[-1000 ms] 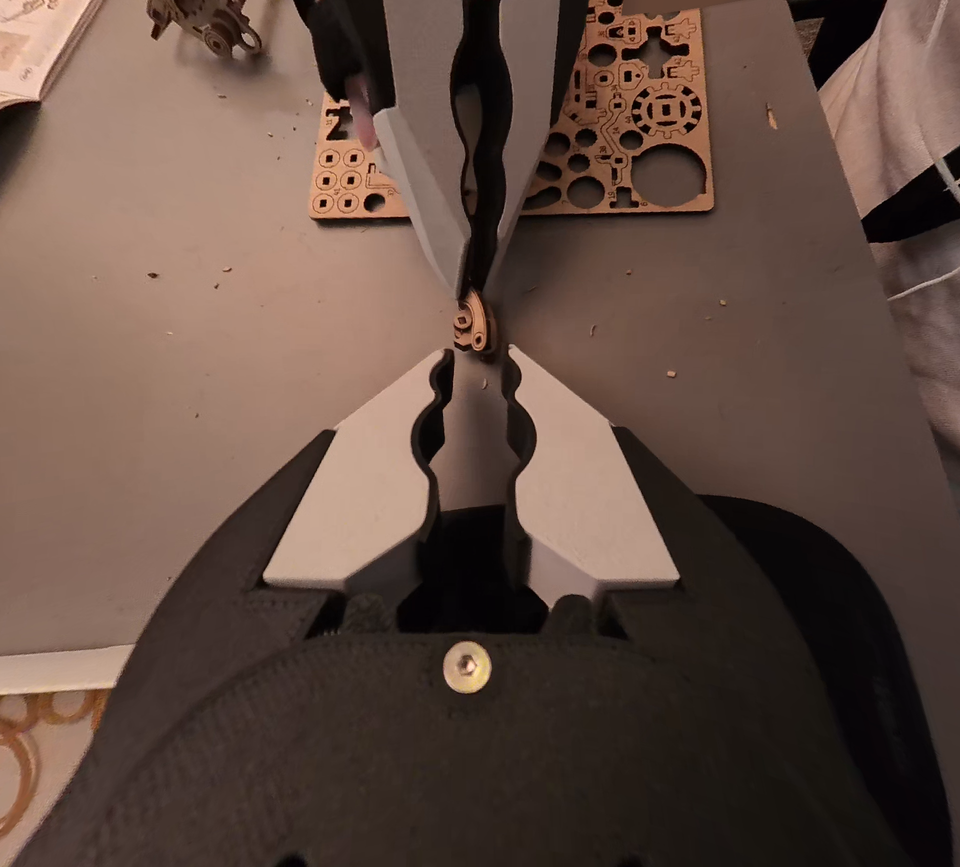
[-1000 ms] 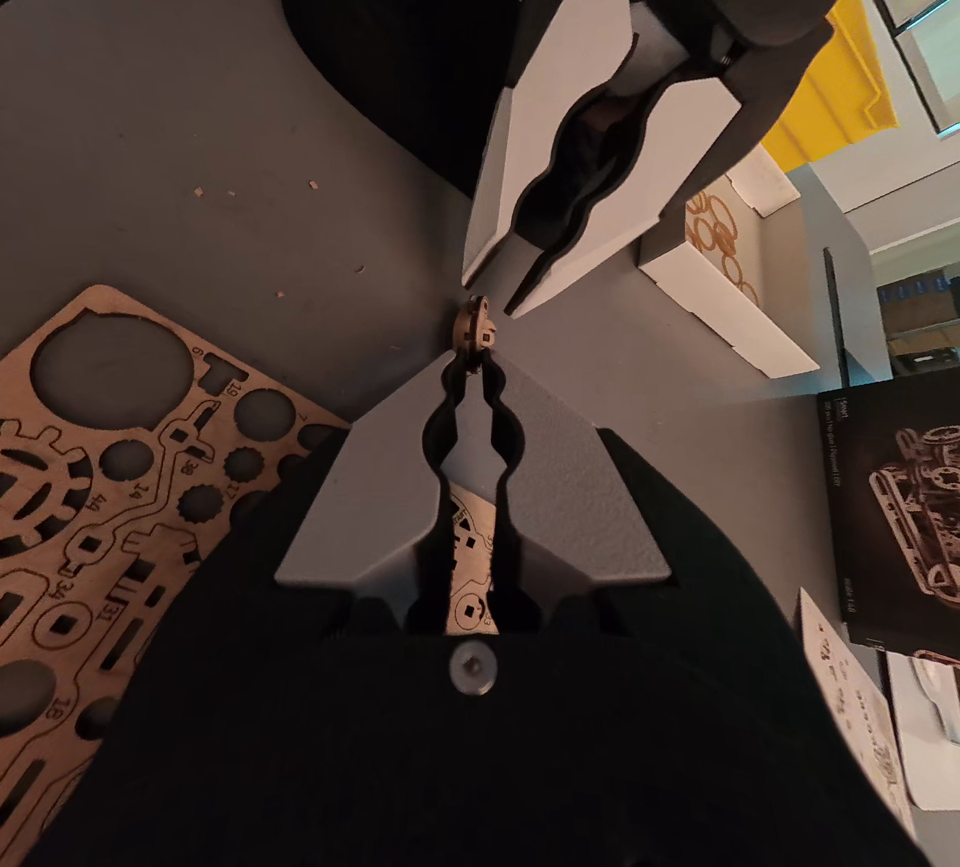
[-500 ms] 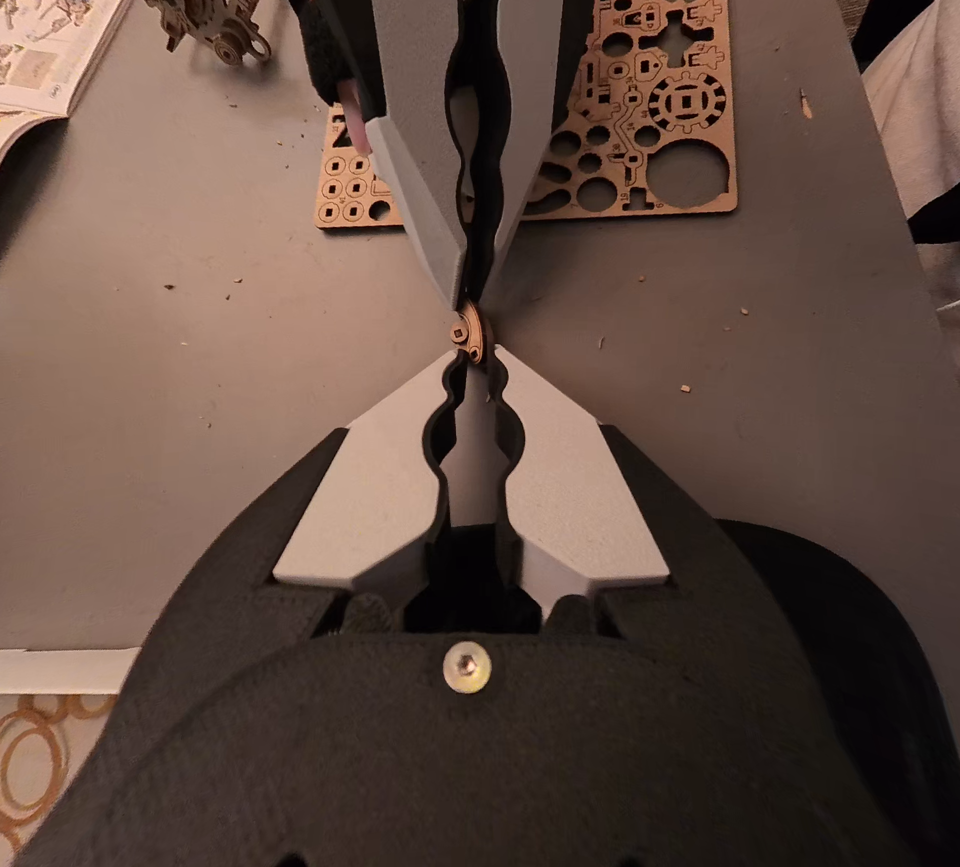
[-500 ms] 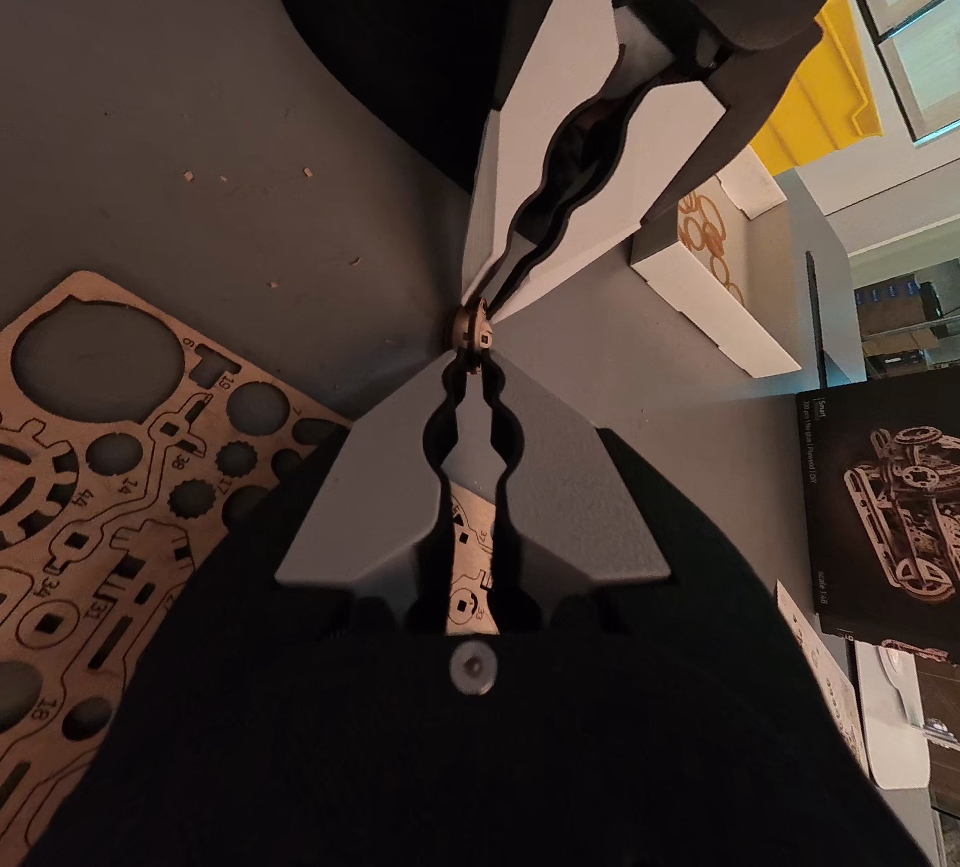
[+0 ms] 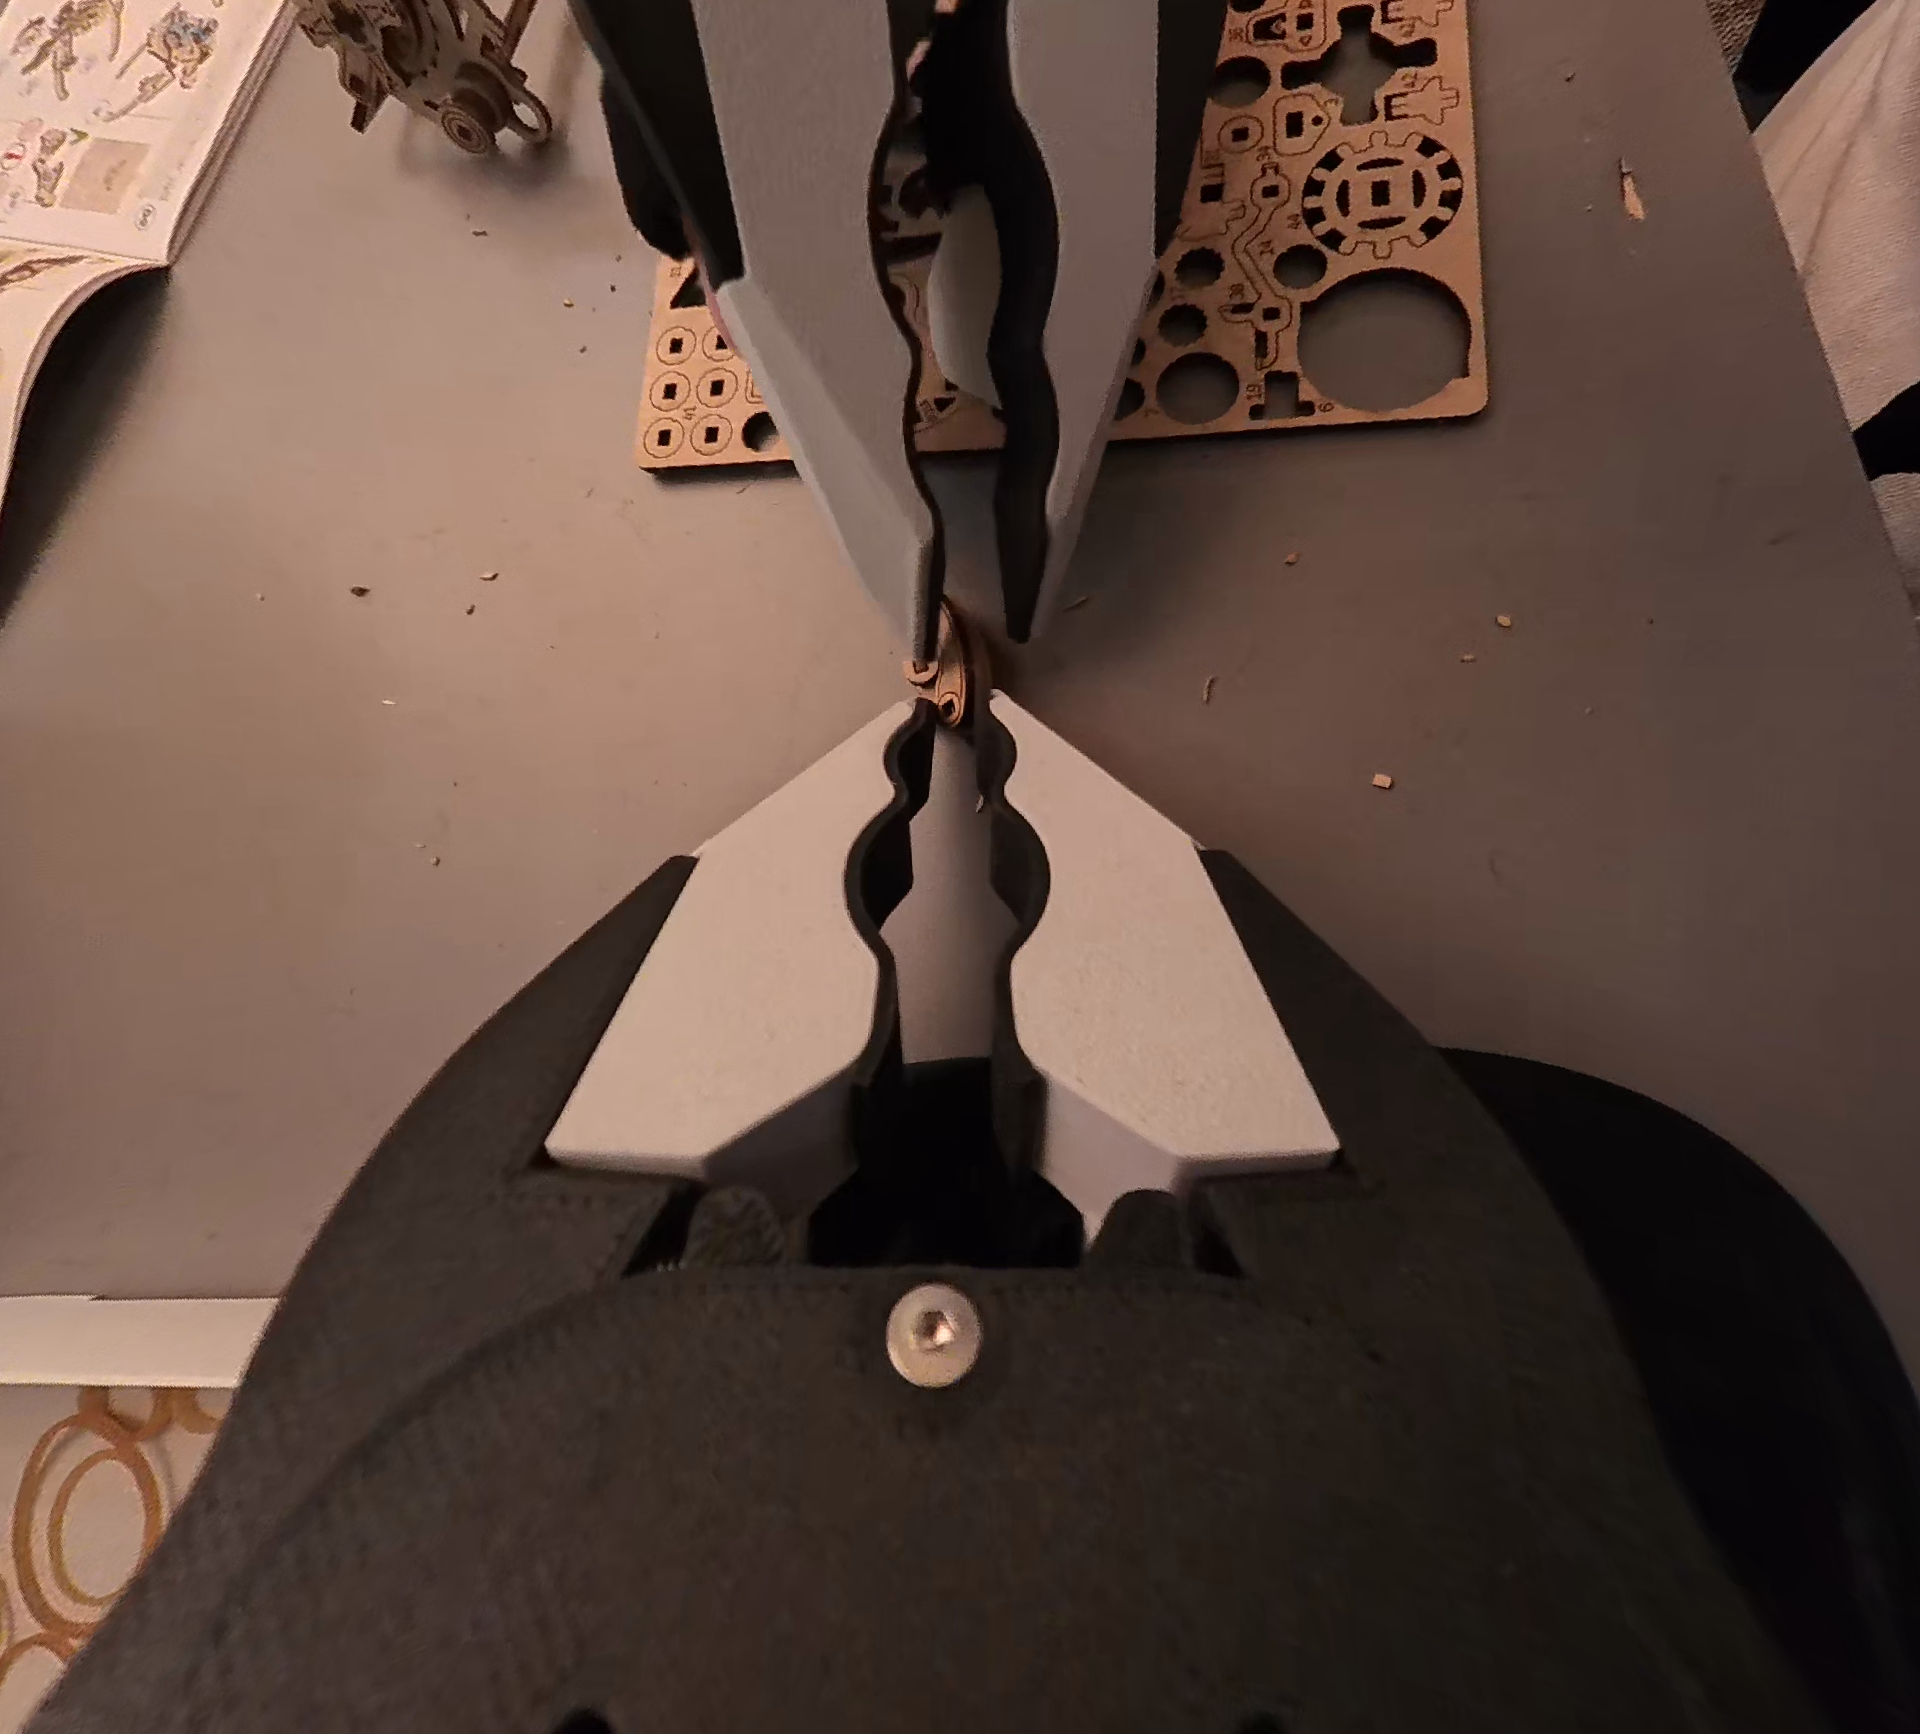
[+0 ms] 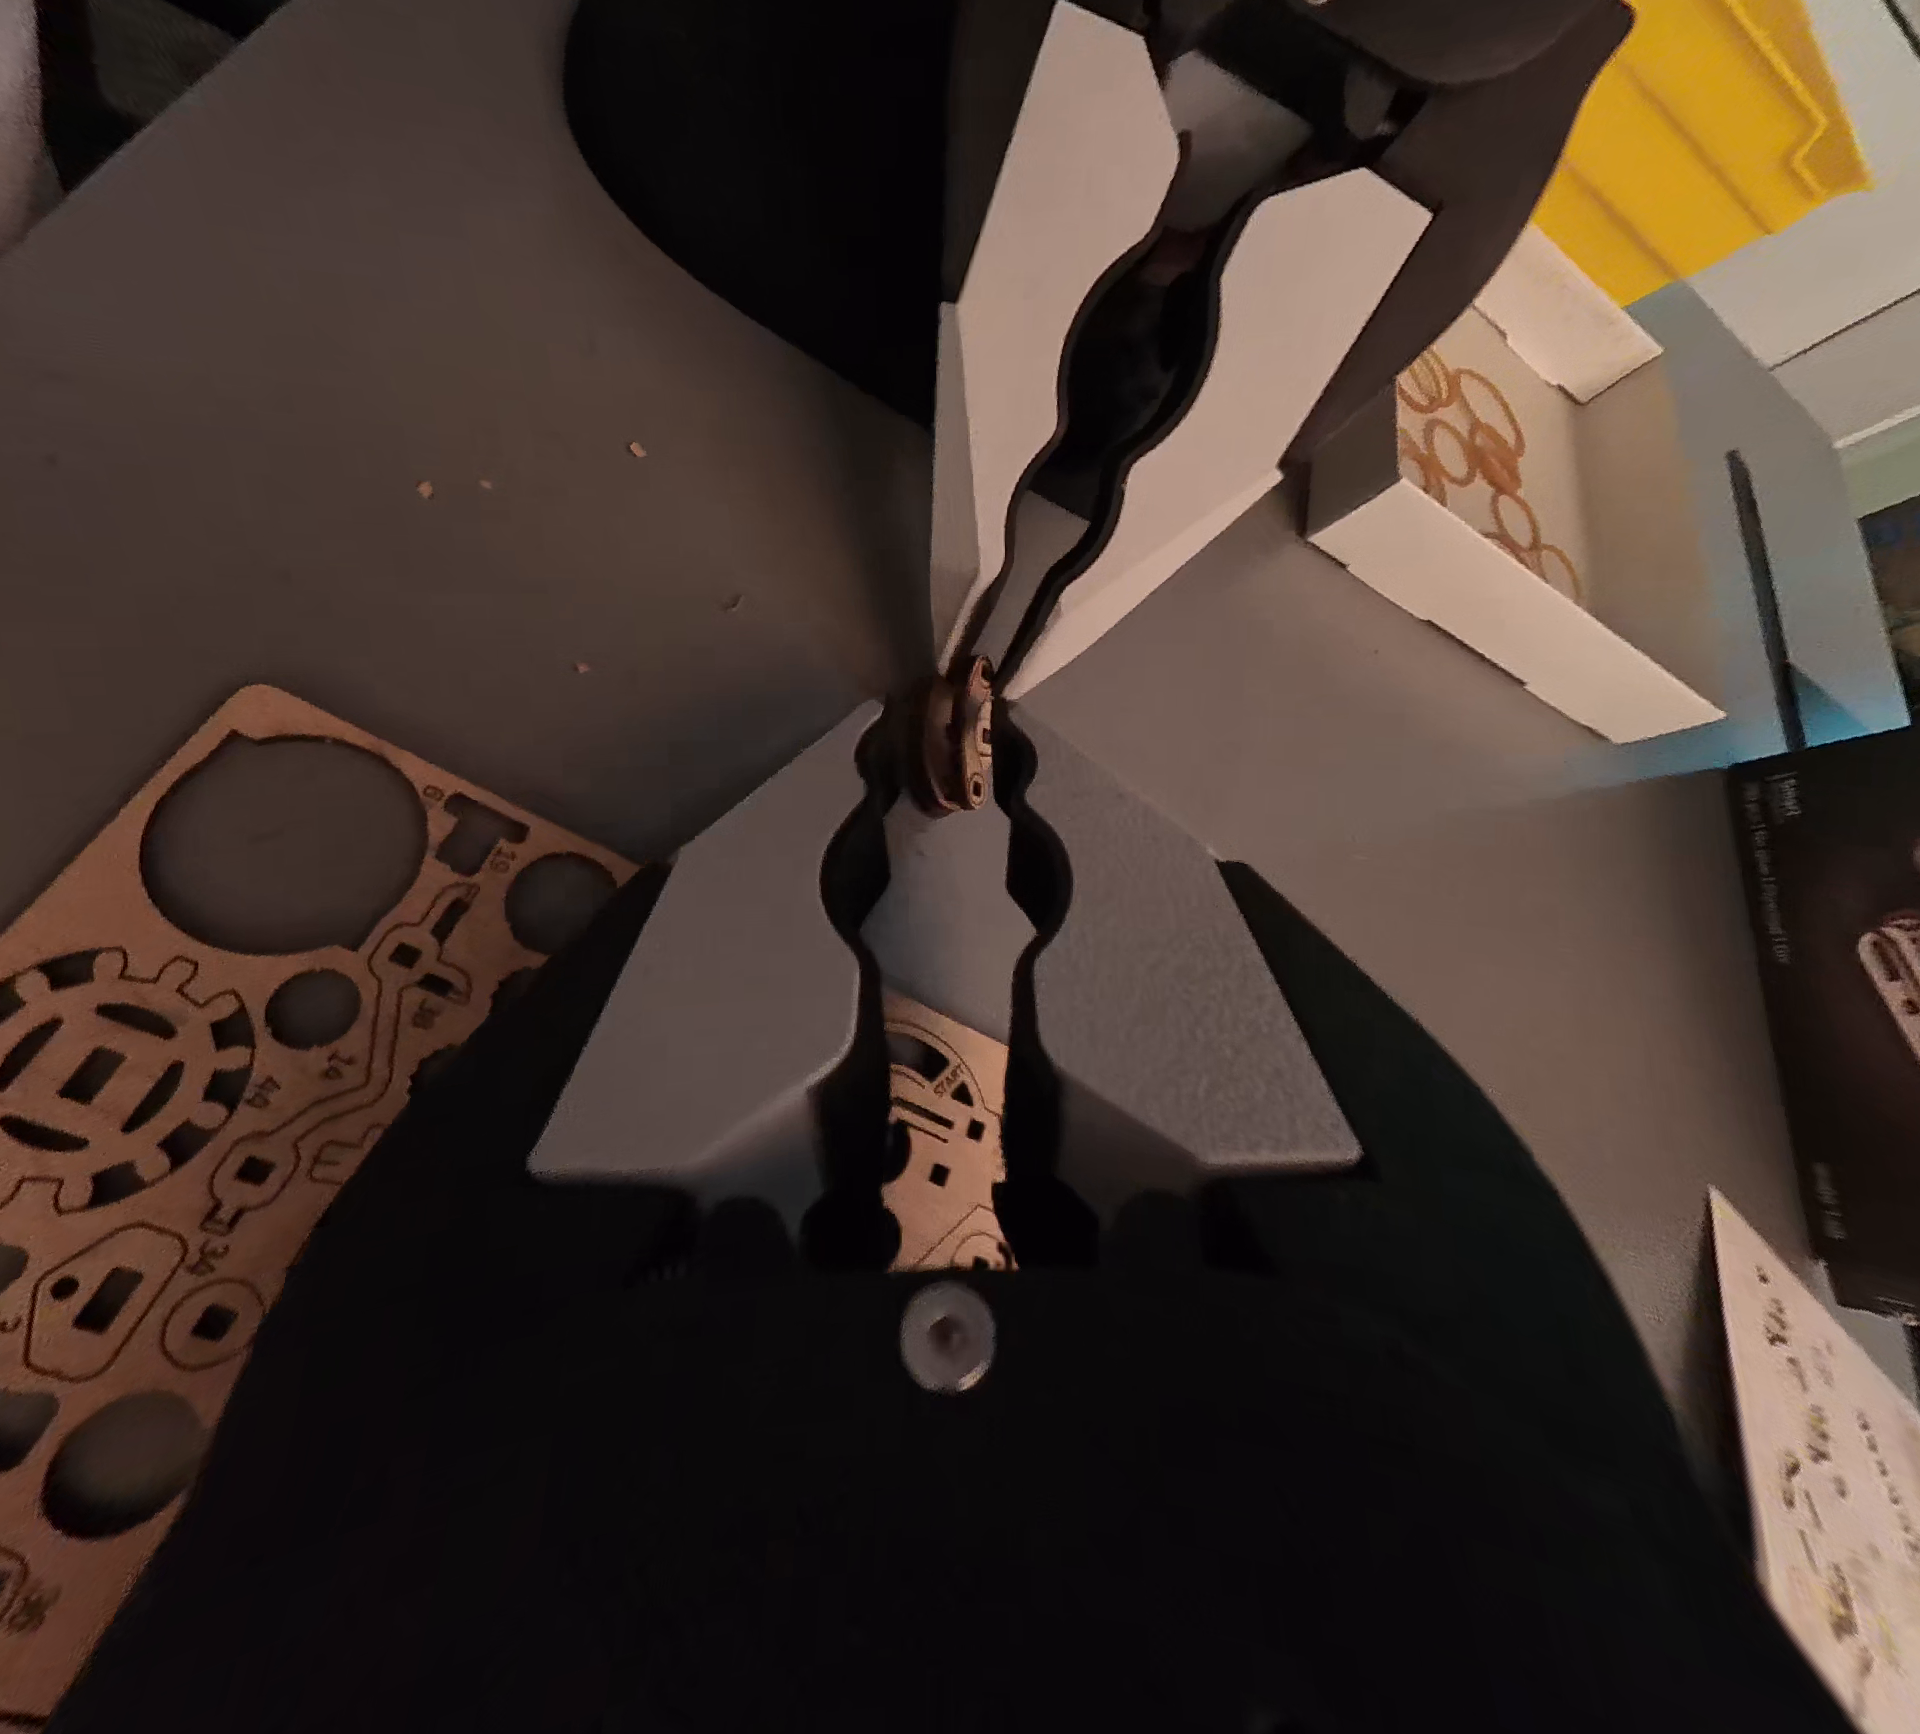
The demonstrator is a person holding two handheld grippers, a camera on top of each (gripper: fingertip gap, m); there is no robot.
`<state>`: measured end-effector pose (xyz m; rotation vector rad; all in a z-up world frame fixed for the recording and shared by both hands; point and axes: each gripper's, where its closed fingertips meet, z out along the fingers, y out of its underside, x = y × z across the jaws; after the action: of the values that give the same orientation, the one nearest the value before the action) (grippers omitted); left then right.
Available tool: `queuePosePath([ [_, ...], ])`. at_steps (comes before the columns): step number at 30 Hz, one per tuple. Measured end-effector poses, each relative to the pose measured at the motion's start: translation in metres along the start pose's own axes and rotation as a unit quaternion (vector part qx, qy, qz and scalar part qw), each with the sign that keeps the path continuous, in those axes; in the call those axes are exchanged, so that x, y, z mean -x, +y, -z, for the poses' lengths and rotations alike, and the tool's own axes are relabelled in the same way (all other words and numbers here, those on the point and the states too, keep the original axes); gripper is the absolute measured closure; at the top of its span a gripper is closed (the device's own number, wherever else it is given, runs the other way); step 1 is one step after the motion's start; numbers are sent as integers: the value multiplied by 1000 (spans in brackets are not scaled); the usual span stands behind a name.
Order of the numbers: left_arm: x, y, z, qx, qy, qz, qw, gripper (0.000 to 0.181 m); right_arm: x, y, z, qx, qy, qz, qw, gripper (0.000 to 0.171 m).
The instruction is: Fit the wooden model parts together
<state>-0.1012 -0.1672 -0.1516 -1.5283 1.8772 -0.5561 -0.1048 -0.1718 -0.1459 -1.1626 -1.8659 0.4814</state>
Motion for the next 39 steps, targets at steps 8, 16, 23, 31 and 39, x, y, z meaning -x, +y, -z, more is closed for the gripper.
queuePosePath([
  [8, 0, 0, 0, -1, -2, 2, 1000, 175, -3, 3, 0, 22, 24, 28, 999, 167],
  [16, 1, 0, -1, -2, -3, 11, 1000, 175, -3, 3, 0, 42, 73, 120, 989, 168],
  [23, 1, 0, -1, -1, -3, 15, 1000, 175, -4, -2, 3, 36, 89, 137, 986, 170],
  [31, 3, 0, 0, -3, -8, 20, 1000, 171, -4, -6, 5, 34, 106, 169, 979, 170],
  [39, 0, -2, 6, -18, 10, 41, 999, 162, -3, -7, 7, 31, 127, 224, 966, 169],
])
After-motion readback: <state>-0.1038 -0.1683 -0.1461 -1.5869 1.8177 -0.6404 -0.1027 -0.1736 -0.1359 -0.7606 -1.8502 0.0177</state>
